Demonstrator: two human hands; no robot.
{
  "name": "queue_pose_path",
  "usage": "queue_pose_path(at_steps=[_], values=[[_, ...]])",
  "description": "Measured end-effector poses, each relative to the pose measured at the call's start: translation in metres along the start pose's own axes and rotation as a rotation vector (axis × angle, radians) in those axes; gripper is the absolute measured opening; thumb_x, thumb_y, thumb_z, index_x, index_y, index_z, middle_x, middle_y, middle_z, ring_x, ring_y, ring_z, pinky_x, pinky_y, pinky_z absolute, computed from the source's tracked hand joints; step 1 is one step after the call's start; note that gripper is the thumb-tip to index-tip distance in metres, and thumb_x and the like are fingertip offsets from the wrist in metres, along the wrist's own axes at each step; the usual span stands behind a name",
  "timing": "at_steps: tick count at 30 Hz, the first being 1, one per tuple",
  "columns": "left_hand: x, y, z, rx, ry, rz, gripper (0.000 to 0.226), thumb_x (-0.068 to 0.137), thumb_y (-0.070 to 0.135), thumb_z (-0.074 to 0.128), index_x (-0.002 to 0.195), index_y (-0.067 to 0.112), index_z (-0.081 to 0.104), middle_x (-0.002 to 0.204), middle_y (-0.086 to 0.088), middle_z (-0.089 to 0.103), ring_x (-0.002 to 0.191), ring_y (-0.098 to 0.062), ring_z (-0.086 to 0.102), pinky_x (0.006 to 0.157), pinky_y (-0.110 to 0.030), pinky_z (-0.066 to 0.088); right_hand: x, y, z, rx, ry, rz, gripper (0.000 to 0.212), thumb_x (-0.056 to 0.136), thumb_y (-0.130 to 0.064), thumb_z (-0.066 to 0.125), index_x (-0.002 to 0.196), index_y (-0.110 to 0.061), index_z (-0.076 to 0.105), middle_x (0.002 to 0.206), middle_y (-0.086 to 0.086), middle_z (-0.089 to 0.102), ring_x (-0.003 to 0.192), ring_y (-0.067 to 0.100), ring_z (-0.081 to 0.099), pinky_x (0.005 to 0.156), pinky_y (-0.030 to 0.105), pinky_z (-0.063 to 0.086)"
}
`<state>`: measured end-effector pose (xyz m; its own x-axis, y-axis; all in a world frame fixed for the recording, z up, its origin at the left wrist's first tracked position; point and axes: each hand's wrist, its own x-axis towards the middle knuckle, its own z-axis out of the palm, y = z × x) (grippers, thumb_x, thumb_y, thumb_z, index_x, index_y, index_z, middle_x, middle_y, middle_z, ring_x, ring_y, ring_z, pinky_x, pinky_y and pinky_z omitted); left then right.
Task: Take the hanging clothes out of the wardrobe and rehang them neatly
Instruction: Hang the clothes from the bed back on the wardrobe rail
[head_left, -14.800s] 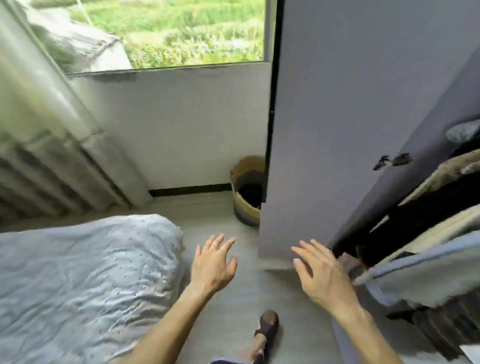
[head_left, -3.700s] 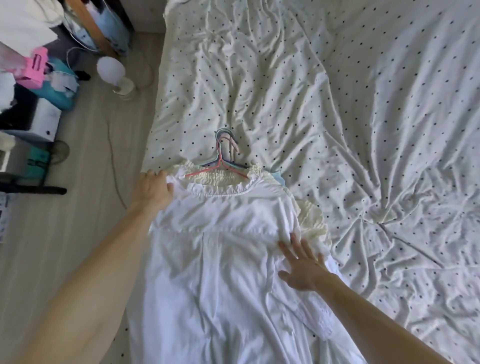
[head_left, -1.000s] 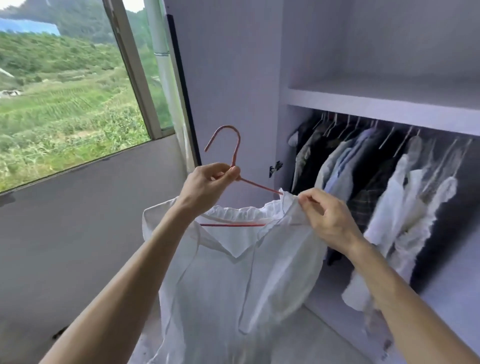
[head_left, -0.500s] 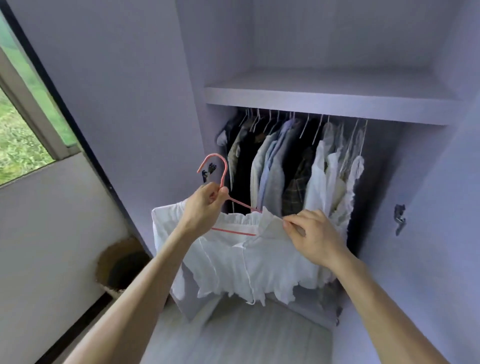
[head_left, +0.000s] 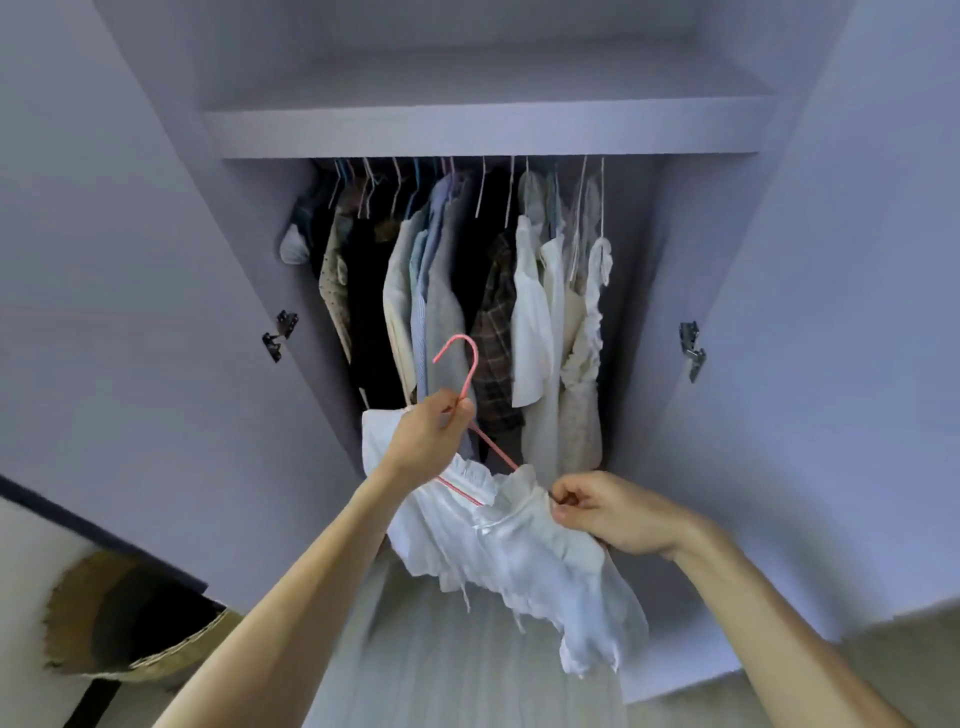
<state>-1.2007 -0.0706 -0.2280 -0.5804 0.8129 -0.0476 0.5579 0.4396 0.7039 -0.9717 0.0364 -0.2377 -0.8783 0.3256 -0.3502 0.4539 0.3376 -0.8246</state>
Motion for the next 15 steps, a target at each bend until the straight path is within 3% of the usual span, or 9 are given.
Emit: queue_pose_path(at_steps=[4, 7, 8, 11, 13, 15], values=[[0.010, 0.000, 0.020, -0.011, -0.192, 0.019, 0.034, 0.105, 0.041, 0.041, 0.115, 0.018, 0.064, 0.107, -0.002, 0.071, 0.102, -0.020, 0.062, 0.088, -0.030, 0.047, -0.015, 0.013, 0.029, 0.266, 0.003, 0.057, 0.015, 0.098, -0.019, 0.058, 0.083, -0.016, 0.055, 0.068, -0.002, 0.045, 0.055, 0.008, 0.038, 0.052, 0.020, 0.032], [0.012, 0.008, 0.030, 0.038, -0.333, 0.039, 0.037, 0.105, 0.037, 0.042, 0.129, 0.016, 0.060, 0.118, -0.001, 0.068, 0.101, -0.019, 0.064, 0.075, -0.014, 0.041, -0.024, 0.021, 0.049, 0.346, 0.084, 0.125, 0.014, 0.091, -0.025, 0.060, 0.090, -0.011, 0.056, 0.065, -0.002, 0.045, 0.052, 0.007, 0.039, 0.050, 0.018, 0.032], [0.013, 0.007, 0.033, 0.062, -0.384, 0.050, 0.038, 0.105, 0.036, 0.044, 0.135, 0.018, 0.057, 0.128, 0.000, 0.064, 0.109, -0.018, 0.062, 0.078, -0.013, 0.038, -0.026, 0.023, 0.053, 0.365, 0.114, 0.151, 0.017, 0.090, -0.025, 0.060, 0.093, -0.008, 0.056, 0.065, -0.001, 0.045, 0.052, 0.007, 0.038, 0.049, 0.018, 0.032], [0.016, 0.005, 0.031, 0.123, -0.501, 0.086, 0.047, 0.103, 0.037, 0.047, 0.148, 0.025, 0.044, 0.150, 0.005, 0.047, 0.136, -0.017, 0.045, 0.101, -0.020, 0.034, -0.031, 0.030, 0.063, 0.413, 0.180, 0.223, 0.013, 0.100, -0.012, 0.056, 0.088, -0.009, 0.054, 0.060, -0.005, 0.043, 0.051, 0.007, 0.035, 0.049, 0.020, 0.028], [0.021, 0.005, 0.025, 0.160, -0.504, 0.113, 0.045, 0.102, 0.037, 0.048, 0.146, 0.024, 0.045, 0.148, 0.003, 0.049, 0.137, -0.020, 0.045, 0.106, -0.024, 0.034, -0.035, 0.032, 0.065, 0.456, 0.239, 0.262, 0.018, 0.101, -0.009, 0.053, 0.083, -0.010, 0.052, 0.055, -0.008, 0.042, 0.051, 0.007, 0.034, 0.050, 0.019, 0.028], [0.028, 0.008, 0.017, 0.176, -0.486, 0.140, 0.036, 0.103, 0.034, 0.048, 0.136, 0.022, 0.050, 0.134, -0.003, 0.058, 0.129, -0.028, 0.053, 0.098, -0.027, 0.040, -0.038, 0.031, 0.065, 0.510, 0.319, 0.289, 0.020, 0.100, -0.010, 0.054, 0.081, -0.010, 0.052, 0.053, -0.006, 0.040, 0.050, 0.008, 0.033, 0.050, 0.019, 0.029]])
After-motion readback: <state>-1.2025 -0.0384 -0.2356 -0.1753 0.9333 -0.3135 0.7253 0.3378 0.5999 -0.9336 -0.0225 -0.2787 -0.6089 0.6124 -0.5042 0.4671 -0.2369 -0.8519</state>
